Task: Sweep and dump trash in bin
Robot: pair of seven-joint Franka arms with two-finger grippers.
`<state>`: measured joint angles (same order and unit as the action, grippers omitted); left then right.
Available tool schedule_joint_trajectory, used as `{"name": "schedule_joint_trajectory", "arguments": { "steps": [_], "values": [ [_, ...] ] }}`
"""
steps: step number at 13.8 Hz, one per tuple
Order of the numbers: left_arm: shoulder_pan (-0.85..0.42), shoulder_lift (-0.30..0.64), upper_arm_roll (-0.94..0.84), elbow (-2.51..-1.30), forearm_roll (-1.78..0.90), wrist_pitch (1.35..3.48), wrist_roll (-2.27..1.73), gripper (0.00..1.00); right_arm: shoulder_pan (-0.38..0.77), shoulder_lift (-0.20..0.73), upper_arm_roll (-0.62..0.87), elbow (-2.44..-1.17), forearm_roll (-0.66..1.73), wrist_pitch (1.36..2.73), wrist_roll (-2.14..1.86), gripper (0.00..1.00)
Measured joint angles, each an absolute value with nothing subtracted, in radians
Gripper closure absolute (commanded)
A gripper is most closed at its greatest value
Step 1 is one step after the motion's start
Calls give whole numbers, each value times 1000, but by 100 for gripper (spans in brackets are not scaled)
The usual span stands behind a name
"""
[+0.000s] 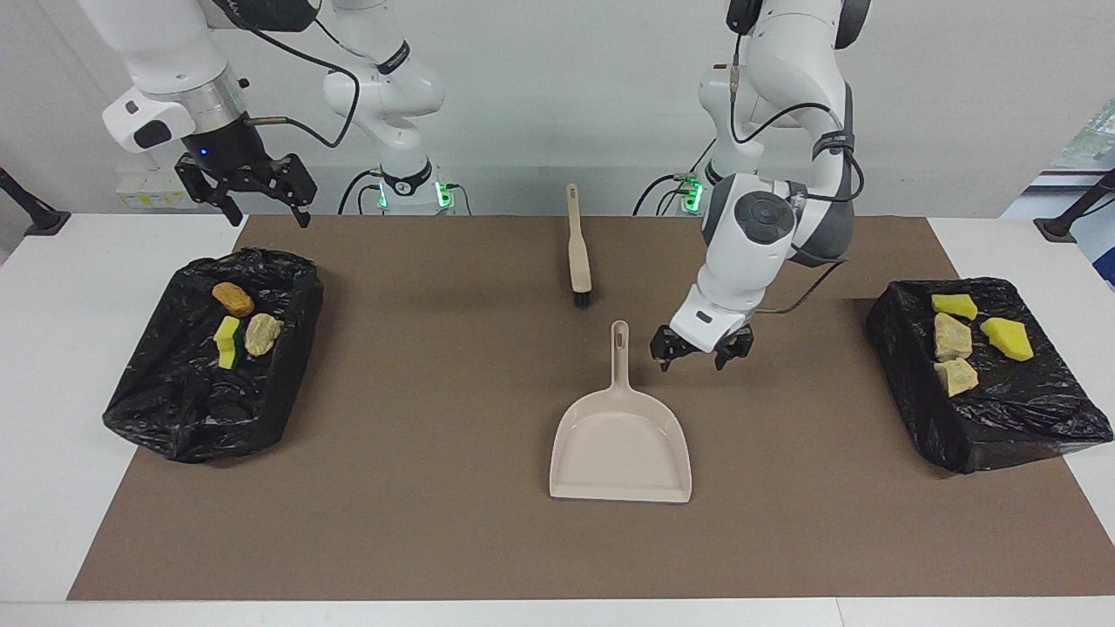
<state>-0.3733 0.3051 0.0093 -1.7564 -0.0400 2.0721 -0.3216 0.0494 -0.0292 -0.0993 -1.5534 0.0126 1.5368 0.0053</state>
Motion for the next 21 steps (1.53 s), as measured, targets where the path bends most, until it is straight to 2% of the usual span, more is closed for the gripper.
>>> {"name": "schedule_joint_trajectory", "arguments": {
  "steps": [2,6,9,13,18,21],
  "values": [
    [-330,230,11,-1849,-22,2072,-255,0,49,-29,-99,-1553,13,1537,5,0],
    [-216,4,12,-2019,-19,2019,-67,0,49,-29,-99,-1553,13,1537,5,0],
    [-162,-112,14,-2048,-19,1905,44,0,49,-29,-99,-1553,13,1537,5,0],
    [-139,-141,14,-1949,-19,1811,67,0,49,-29,-99,-1553,13,1537,5,0],
    [-95,-103,16,-1744,-14,1692,106,0,49,-29,-99,-1553,13,1537,5,0],
    [-64,-49,20,-1597,-13,1588,113,0,49,-29,-99,-1553,13,1537,5,0]
  ]
}}
